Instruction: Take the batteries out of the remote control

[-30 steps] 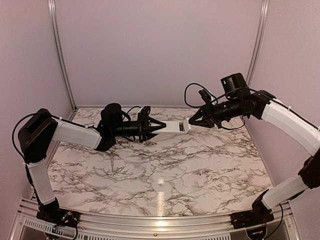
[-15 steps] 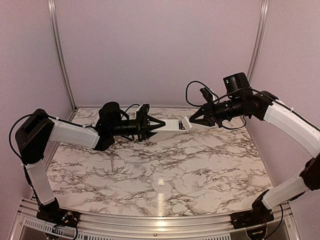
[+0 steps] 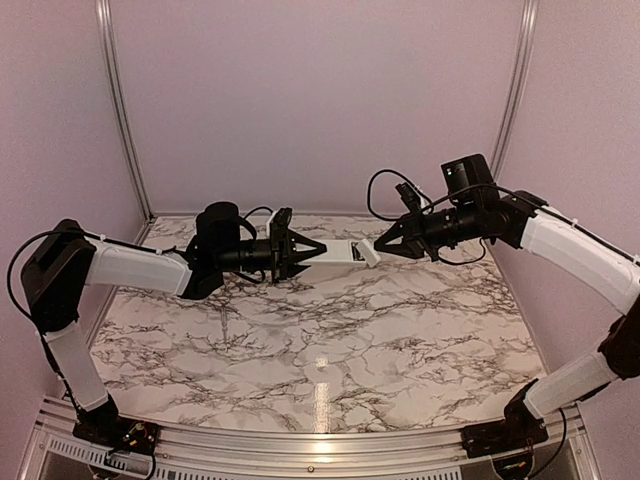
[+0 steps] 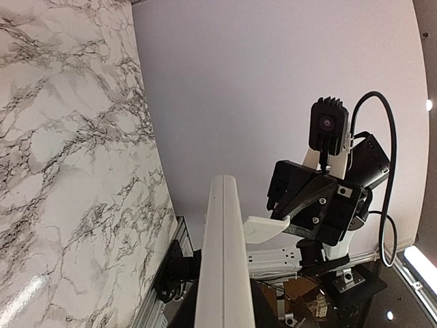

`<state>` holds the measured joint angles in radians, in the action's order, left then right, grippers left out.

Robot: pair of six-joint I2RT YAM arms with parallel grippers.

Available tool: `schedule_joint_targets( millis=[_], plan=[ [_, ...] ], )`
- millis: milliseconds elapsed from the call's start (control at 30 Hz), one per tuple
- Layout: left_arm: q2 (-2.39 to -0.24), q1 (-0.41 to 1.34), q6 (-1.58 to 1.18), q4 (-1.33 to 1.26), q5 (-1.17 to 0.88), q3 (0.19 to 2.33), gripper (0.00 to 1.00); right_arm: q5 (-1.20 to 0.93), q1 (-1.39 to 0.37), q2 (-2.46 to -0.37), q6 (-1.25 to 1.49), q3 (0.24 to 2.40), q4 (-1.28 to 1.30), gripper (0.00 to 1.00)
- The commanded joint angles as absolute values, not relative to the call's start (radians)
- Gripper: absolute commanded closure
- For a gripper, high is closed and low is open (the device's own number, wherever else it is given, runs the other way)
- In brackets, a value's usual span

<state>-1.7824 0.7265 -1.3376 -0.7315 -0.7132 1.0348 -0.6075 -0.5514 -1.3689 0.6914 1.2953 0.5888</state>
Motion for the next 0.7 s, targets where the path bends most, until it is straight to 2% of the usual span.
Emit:
schedule_joint_targets(
  millis=[0,233,667],
  plan=[
    [-1.753,0.724,-1.288,-0.665,-0.66,1.014,1.0,-0.609,-0.549,-1.429,0.701,1.257,0.517,1.0],
    [-1.785,0.724,-1.267,-0.634,-0.644,0.978,1.0,-0.638,-0.549,-1.53,0.706,1.186,0.408,1.0],
    [-1.869,0.711,-1.243,-0.621,-0.626,0.942,1.0,-0.622,-0.549,-1.701,0.62,1.201,0.416,1.0]
  ],
)
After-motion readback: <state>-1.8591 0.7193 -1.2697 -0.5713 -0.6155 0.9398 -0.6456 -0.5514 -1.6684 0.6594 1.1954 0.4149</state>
